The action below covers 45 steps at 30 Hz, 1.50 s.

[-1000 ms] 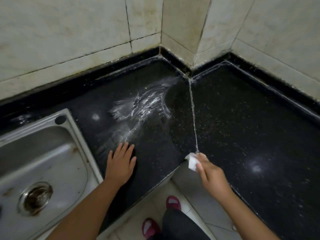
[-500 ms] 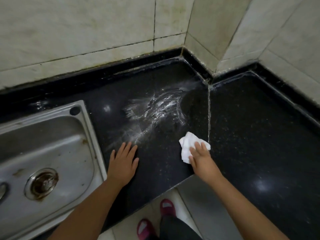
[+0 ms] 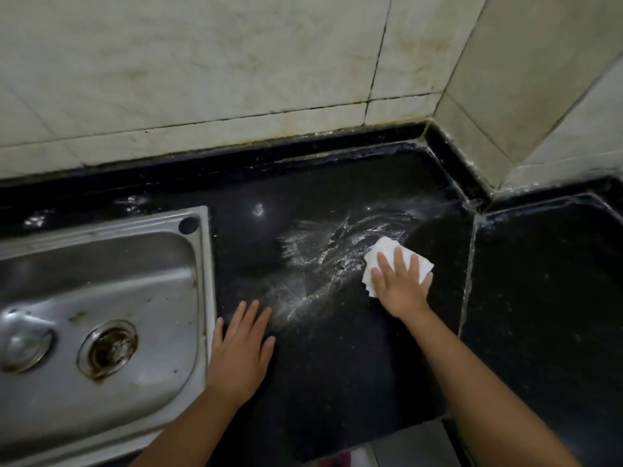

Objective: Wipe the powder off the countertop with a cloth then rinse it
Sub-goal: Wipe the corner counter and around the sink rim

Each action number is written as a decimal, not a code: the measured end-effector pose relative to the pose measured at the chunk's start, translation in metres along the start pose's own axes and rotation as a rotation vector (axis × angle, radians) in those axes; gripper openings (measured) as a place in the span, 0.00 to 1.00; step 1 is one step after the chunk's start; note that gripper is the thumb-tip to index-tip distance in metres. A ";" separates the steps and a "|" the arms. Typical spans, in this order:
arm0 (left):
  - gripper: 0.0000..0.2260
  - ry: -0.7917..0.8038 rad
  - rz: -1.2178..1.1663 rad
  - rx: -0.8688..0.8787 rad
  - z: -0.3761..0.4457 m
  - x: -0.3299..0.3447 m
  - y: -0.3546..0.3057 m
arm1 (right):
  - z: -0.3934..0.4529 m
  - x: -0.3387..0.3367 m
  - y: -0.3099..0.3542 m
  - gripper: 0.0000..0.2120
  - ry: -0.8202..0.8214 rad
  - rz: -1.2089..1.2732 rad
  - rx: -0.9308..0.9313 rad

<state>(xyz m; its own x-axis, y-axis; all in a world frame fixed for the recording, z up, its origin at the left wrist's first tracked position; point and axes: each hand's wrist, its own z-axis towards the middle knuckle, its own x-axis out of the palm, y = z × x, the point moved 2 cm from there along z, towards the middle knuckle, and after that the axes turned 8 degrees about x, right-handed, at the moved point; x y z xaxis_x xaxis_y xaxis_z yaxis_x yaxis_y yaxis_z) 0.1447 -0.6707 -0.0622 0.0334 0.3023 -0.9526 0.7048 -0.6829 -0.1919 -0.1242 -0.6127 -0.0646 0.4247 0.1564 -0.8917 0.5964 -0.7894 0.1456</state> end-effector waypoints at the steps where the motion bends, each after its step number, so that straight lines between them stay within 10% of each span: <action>1: 0.21 -0.017 -0.001 -0.017 0.002 0.000 0.002 | 0.005 0.001 0.016 0.24 -0.013 -0.030 -0.031; 7: 0.35 -0.091 -0.115 -0.089 0.037 -0.003 0.008 | -0.051 0.056 0.049 0.28 -0.143 -0.128 -0.465; 10: 0.25 -0.107 -0.121 -0.119 0.065 -0.011 0.001 | -0.084 0.071 -0.008 0.22 -0.091 -0.167 -0.536; 19: 0.22 -0.113 -0.102 -0.158 0.123 -0.008 -0.013 | 0.059 -0.046 -0.092 0.25 -0.092 -0.014 0.250; 27: 0.36 -0.150 -0.117 -0.205 0.125 -0.002 -0.012 | 0.079 -0.007 0.044 0.25 -0.221 -0.171 -0.244; 33: 0.39 -0.182 -0.128 -0.209 0.125 -0.004 -0.016 | -0.027 0.047 -0.030 0.24 -0.150 -0.195 -0.566; 39: 0.34 -0.279 -0.162 -0.161 0.123 0.000 -0.015 | 0.000 -0.007 -0.143 0.30 -0.138 -0.171 -0.125; 45: 0.33 -0.263 -0.129 -0.173 0.126 0.002 -0.014 | 0.105 -0.060 -0.073 0.25 -0.033 -0.040 0.168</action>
<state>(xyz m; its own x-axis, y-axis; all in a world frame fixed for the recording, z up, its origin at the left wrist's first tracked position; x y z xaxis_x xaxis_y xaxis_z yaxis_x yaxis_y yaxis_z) 0.0457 -0.7438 -0.0911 -0.2320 0.1815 -0.9556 0.8021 -0.5201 -0.2935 -0.2648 -0.6270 -0.0667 0.3786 0.1721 -0.9094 0.4887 -0.8716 0.0385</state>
